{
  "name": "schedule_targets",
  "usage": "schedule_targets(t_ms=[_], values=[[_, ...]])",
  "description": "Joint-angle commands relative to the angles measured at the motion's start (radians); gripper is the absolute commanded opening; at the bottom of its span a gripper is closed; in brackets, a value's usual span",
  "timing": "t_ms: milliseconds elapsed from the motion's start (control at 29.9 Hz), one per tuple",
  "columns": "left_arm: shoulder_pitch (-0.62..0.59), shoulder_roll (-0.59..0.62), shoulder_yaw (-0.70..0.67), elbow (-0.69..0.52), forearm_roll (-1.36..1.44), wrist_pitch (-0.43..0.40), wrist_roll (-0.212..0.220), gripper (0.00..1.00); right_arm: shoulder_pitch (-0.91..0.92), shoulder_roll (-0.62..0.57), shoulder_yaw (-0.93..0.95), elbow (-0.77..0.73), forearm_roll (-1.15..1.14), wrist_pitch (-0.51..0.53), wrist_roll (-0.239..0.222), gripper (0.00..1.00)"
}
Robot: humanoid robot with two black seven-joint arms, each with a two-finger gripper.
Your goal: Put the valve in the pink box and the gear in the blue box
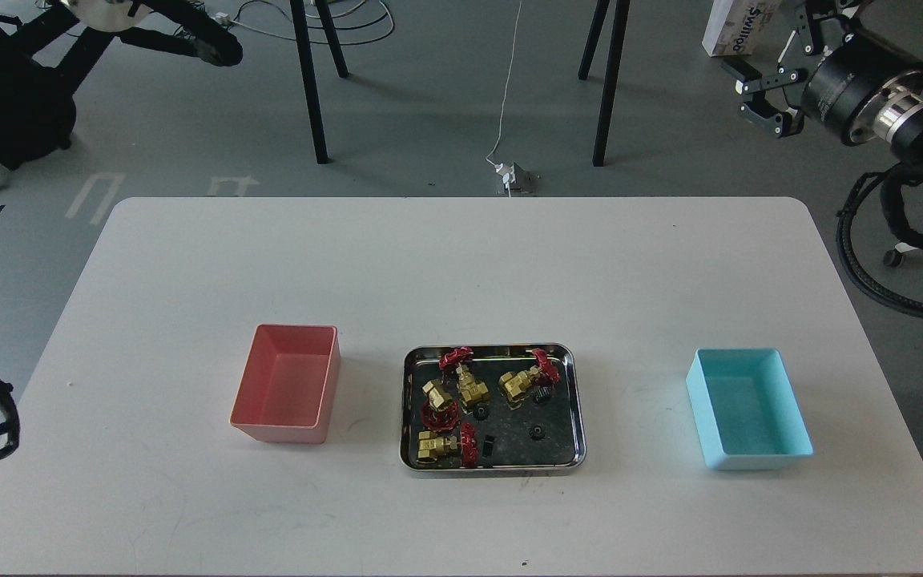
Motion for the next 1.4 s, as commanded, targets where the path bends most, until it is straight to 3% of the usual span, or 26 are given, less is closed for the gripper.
schedule_targets(t_ms=[0, 67, 201, 334, 401, 535, 568, 669, 736, 869, 936, 1070, 1170, 1237, 1371], values=[[0.018, 0.008, 0.0, -0.001, 0.003, 0.0, -0.025, 1.0, -0.003, 0.018, -0.004, -0.001, 0.001, -0.013, 0.0, 0.99], [0.025, 0.013, -0.002, 0.001, 0.002, 0.002, -0.059, 1.0, -0.006, 0.017, -0.002, -0.001, 0.001, -0.011, -0.001, 0.99], [0.025, 0.016, -0.017, 0.002, -0.009, 0.011, -0.052, 1.0, -0.009, 0.006, -0.01, 0.001, -0.004, -0.004, -0.001, 0.99], [0.031, 0.033, -0.051, 0.01, -0.007, -0.001, -0.076, 1.0, -0.015, -0.018, -0.006, 0.005, -0.007, 0.006, 0.0, 0.99], [0.05, 0.031, -0.086, 0.025, 0.003, 0.014, -0.116, 1.0, -0.015, -0.057, -0.004, 0.027, -0.028, 0.01, 0.0, 0.99], [0.099, 0.016, -0.089, 0.045, 0.002, 0.02, -0.242, 1.0, -0.015, -0.11, 0.001, 0.041, -0.091, 0.065, -0.003, 0.99], [0.111, 0.011, -0.091, 0.044, 0.0, -0.012, -0.257, 1.0, -0.015, -0.115, 0.002, 0.041, -0.091, 0.088, -0.006, 0.99], [0.169, -0.007, -0.089, 0.036, 0.008, -0.214, -0.265, 1.0, -0.014, -0.133, 0.004, 0.064, -0.09, 0.104, -0.02, 0.99], [0.199, -0.018, -0.088, 0.018, 0.048, -0.247, -0.265, 1.0, -0.009, -0.167, 0.004, 0.09, -0.091, 0.102, -0.033, 0.99], [0.235, -0.027, -0.08, -0.07, 0.337, -0.199, -0.275, 1.0, 0.011, -0.227, 0.017, 0.127, -0.09, 0.102, -0.041, 0.99], [0.28, -0.036, -0.082, -0.128, 0.478, -0.135, -0.277, 1.0, 0.018, -0.25, 0.022, 0.128, -0.091, 0.102, -0.061, 0.99], [0.372, -0.072, -0.071, -0.203, 0.841, 0.107, -0.268, 1.0, 0.029, -0.268, 0.024, 0.128, -0.091, 0.099, -0.081, 0.99], [0.441, -0.113, -0.01, -0.2, 1.239, 0.349, -0.262, 1.0, 0.029, -0.287, 0.024, 0.128, -0.091, 0.099, -0.079, 0.99], [0.482, -0.133, -0.005, -0.203, 1.301, 0.437, -0.262, 1.0, 0.031, -0.294, 0.024, 0.128, -0.093, 0.099, -0.081, 0.99], [0.489, -0.13, -0.02, -0.203, 1.206, 0.358, -0.266, 1.0, 0.031, -0.308, 0.024, 0.128, -0.091, 0.099, -0.079, 0.99]])
